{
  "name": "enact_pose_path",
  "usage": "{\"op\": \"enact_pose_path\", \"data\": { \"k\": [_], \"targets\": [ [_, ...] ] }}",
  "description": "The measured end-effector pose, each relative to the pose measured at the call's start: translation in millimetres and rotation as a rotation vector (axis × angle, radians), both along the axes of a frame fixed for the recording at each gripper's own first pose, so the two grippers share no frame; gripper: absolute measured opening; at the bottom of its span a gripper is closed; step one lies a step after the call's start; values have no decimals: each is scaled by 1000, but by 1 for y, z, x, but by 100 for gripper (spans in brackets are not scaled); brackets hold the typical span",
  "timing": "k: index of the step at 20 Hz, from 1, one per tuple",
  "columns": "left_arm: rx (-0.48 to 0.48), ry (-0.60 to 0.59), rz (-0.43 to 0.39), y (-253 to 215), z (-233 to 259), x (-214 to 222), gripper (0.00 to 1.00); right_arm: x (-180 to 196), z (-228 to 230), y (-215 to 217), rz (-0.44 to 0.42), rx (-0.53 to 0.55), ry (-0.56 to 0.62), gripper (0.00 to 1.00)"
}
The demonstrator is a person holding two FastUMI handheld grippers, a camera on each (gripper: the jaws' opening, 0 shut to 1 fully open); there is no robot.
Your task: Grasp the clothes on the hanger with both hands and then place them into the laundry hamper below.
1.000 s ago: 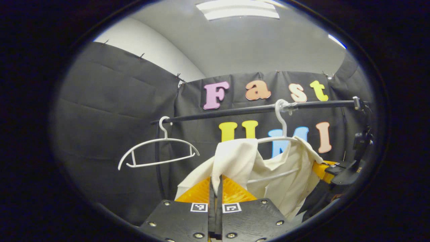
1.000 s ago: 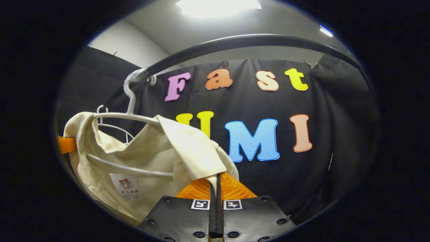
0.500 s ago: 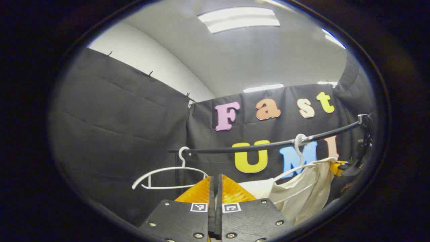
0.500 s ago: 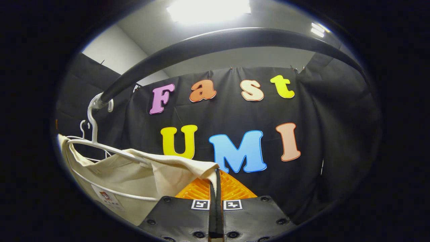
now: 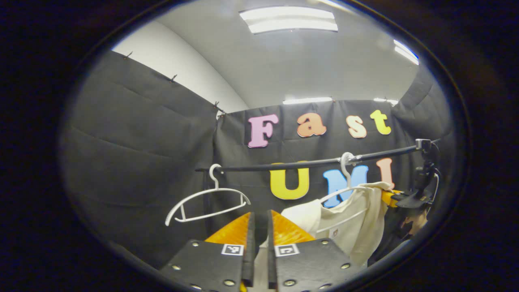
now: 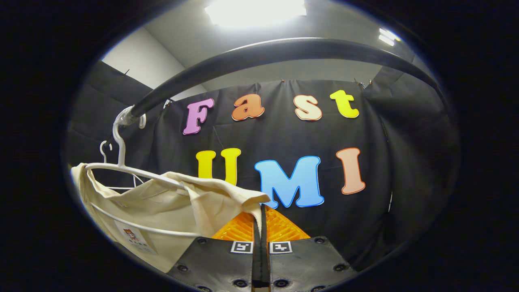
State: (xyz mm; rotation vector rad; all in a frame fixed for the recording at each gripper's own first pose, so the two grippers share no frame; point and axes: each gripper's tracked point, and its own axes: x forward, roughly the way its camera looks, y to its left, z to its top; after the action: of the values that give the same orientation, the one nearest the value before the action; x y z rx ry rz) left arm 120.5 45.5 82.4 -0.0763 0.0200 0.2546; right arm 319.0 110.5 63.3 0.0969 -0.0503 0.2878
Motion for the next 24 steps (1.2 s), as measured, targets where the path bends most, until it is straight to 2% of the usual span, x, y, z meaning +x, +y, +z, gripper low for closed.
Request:
{"op": "enact_pose_path", "data": {
  "k": [2, 3, 5, 11, 17, 20, 21, 22, 23, 24],
  "targets": [
    [-31, 27, -14, -15, -15, 0, 48, -4, -6, 3, 7, -4, 8, 0],
    [-52, 31, -18, -22, -21, 0, 60, -6, -9, 5, 10, -9, 9, 0],
    [-107, 53, -17, -38, -38, -1, 100, -8, -11, 8, 19, -14, 12, 0],
    [-141, 180, 71, -45, -99, 21, 100, -16, -10, 12, 43, -10, 13, 0],
    [-106, 188, 130, -30, -112, 42, 100, -20, -9, 14, 60, -12, 8, 0],
    [-110, 201, 149, -22, -117, 41, 53, -21, -9, 14, 65, -17, 3, 0],
    [-106, 205, 146, -21, -116, 42, 52, -22, -10, 14, 67, -21, 2, 0],
    [-98, 204, 138, -20, -116, 44, 30, -20, -10, 14, 69, -22, 4, 0],
    [-92, 194, 146, -15, -112, 44, 22, -19, -10, 14, 70, -21, 4, 0],
    [-90, 195, 134, -17, -113, 44, 4, -18, -11, 14, 70, -20, 7, 0]
  ]
}}
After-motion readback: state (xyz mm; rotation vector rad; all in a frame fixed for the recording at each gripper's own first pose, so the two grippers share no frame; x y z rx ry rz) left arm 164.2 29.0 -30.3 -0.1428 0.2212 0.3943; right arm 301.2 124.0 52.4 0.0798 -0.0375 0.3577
